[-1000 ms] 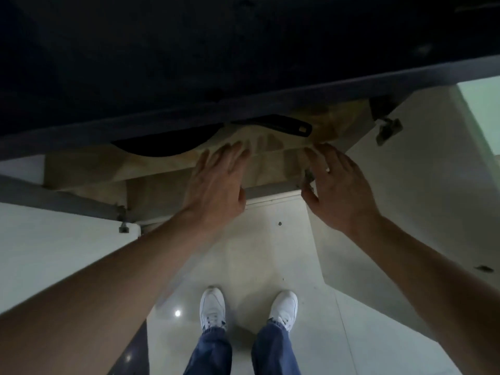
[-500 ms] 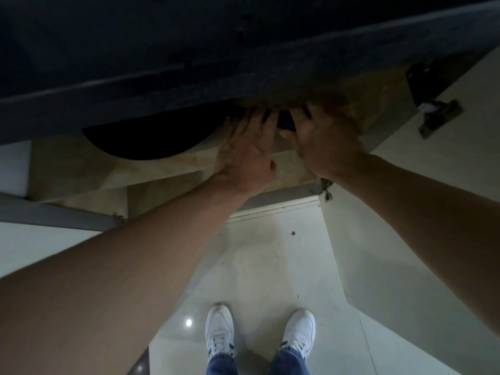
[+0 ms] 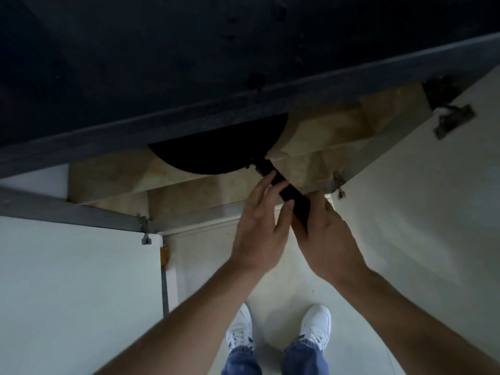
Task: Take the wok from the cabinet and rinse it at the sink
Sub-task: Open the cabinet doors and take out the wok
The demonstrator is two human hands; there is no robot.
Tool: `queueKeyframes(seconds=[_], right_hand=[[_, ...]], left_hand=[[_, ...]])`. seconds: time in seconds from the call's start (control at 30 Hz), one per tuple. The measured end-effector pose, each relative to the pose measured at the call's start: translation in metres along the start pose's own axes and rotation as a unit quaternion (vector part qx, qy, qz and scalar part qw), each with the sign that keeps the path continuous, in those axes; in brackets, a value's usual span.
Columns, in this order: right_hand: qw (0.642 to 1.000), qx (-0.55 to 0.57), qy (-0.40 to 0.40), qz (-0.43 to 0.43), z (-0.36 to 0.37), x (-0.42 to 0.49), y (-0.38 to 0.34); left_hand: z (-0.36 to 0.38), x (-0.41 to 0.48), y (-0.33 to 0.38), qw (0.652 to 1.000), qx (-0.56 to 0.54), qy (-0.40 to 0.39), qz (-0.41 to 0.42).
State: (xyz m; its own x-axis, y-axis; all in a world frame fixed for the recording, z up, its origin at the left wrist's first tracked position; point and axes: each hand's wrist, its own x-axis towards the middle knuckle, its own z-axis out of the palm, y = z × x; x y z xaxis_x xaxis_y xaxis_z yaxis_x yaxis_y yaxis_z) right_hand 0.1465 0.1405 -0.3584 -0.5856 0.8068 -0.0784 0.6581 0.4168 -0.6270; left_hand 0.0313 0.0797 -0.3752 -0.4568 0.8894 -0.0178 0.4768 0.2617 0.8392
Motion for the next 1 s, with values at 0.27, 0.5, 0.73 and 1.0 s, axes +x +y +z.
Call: queueKeyframes(seconds=[0.27, 0.5, 0.73, 1.0], right_hand=[[0.978, 0.089, -0.094, 0.164, 0.010, -0.008, -0.023], [0.862, 0.331, -0.243, 0.297, -0.002, 0.036, -0.029], [0.895, 0.286, -0.212, 0.267, 0.017, 0.039, -0.029], [0.951, 0.184, -0.145, 0.200, 0.015, -0.004, -0.042]], left_hand=[[-0.002, 0.026, 0.012, 0.788, -0.461, 0.078, -0.401], [-0.020, 0.044, 0.002, 0.733, -0.559, -0.027, -0.387], [-0.021, 0.049, -0.016, 0.731, -0.565, -0.060, -0.377], [-0.027, 0.019, 0.000, 0.733, -0.543, -0.063, -0.404]])
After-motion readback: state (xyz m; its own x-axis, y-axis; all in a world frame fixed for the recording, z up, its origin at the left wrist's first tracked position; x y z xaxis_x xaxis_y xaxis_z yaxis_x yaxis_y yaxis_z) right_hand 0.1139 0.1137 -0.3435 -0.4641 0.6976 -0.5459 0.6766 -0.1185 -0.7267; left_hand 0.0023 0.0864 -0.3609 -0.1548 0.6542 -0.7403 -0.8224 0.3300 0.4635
